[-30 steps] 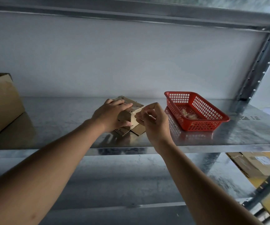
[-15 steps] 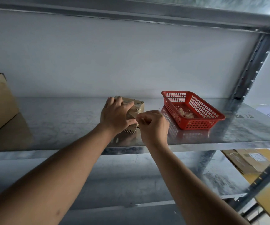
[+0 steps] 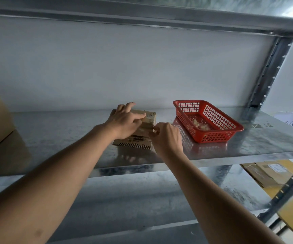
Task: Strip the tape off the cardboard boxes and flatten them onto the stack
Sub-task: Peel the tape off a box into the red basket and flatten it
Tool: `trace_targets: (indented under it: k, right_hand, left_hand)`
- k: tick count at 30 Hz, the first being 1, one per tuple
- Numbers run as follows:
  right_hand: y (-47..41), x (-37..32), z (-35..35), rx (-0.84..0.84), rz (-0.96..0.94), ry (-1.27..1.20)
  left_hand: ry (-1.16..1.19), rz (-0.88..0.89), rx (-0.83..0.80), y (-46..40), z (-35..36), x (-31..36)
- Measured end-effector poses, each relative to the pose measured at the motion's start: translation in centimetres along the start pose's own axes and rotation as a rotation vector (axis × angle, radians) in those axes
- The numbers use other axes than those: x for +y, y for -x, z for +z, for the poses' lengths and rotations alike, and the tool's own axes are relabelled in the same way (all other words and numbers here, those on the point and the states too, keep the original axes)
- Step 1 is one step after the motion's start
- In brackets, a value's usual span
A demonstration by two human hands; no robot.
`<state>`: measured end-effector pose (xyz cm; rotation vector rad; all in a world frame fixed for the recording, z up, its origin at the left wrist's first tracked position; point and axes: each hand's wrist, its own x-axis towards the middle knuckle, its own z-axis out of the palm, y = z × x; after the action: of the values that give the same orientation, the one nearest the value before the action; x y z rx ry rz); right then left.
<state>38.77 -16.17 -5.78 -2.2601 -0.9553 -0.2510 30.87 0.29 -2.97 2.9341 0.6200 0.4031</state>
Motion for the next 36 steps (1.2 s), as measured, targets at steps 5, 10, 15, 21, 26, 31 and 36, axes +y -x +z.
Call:
trace_targets:
  k: [5, 10, 15, 21, 26, 31, 36]
  right_hand:
    - [-0.8, -0.3, -0.5, -0.085, 0.087, 0.035]
    - [-1.0, 0.7, -2.0, -0.051, 0.154, -0.225]
    - [-1.2, 0.9, -2.6, -0.012, 0.141, -0.349]
    - [-2.9, 1.9, -3.1, 0.259, 0.139, -0.318]
    - [-4.0, 2.3, -4.5, 0.275, 0.049, -0.402]
    - [-5.1, 3.7, -5.7, 0.126, -0.041, -0.39]
    - [-5.8, 5.5, -6.5, 0.038, -0.173, -0.511]
  left_hand:
    - [0.073, 0.062, -0.031, -0.4, 1.7, -2.5]
    - [0.049, 0.07, 0.001, -0.3, 1.4, -1.8]
    - [-0.101, 0.013, 0.064, -0.3, 1.0, 0.5]
    - [-0.198, -0.052, 0.066, -1.6, 1.0, 3.2]
    - [-0.221, -0.082, 0.088, -2.2, 1.0, 4.6]
    - [-0.253, -0.107, 0.088, -2.8, 1.1, 5.8]
    - [-0.252, -0.139, 0.095, -3.0, 1.2, 6.8]
